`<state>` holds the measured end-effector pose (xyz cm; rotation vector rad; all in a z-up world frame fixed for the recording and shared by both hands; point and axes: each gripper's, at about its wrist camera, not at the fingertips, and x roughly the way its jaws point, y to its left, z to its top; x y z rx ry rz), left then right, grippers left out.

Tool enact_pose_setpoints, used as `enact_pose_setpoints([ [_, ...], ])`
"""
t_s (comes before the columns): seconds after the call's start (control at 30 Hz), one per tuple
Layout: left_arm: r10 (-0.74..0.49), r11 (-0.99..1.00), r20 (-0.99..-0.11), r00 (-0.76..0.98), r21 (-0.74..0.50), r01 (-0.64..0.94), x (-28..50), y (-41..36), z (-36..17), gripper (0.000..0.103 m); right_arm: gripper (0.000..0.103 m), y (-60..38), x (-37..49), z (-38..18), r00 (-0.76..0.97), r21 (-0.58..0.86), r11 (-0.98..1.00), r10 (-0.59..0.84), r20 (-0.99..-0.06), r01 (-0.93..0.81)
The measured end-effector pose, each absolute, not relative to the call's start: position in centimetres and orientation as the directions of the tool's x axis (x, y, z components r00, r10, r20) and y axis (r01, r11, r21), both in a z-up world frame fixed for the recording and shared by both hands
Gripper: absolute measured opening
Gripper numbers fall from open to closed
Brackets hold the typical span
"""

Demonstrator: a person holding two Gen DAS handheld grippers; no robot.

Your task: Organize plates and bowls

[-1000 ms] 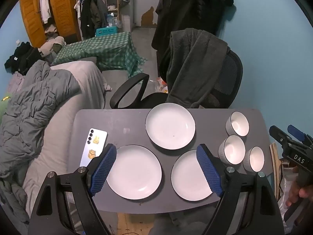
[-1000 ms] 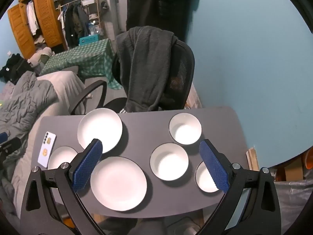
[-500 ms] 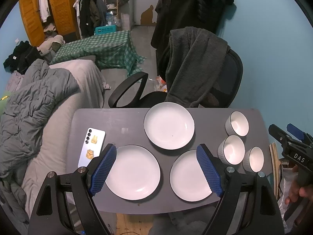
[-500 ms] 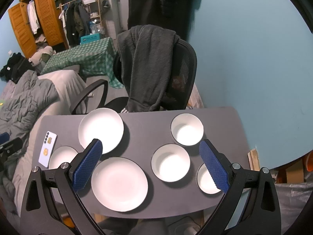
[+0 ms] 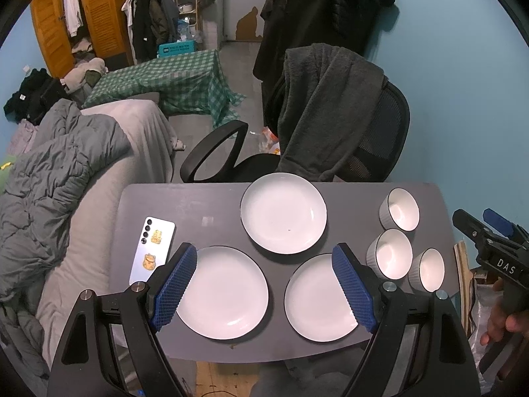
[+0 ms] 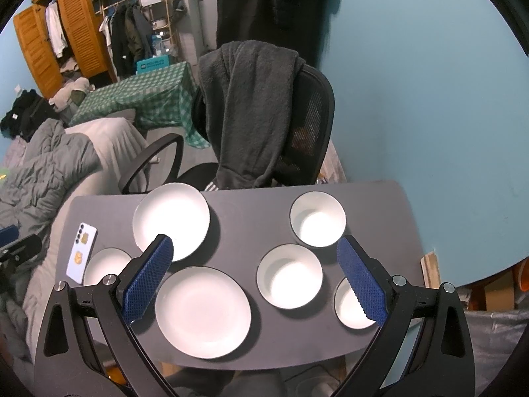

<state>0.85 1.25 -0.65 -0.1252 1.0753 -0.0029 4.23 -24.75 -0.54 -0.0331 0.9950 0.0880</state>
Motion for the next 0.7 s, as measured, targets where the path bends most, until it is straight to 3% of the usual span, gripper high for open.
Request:
enact_pose_setpoints([
  [0.7, -0.064, 0.994, -0.879, 0.473, -0.1, -0.052, 1.3, 1.1, -0.3, 0.085, 0.097, -23.7, 4.6, -0.6, 0.531, 0.028, 0.994, 0.08, -0.844, -0.105],
])
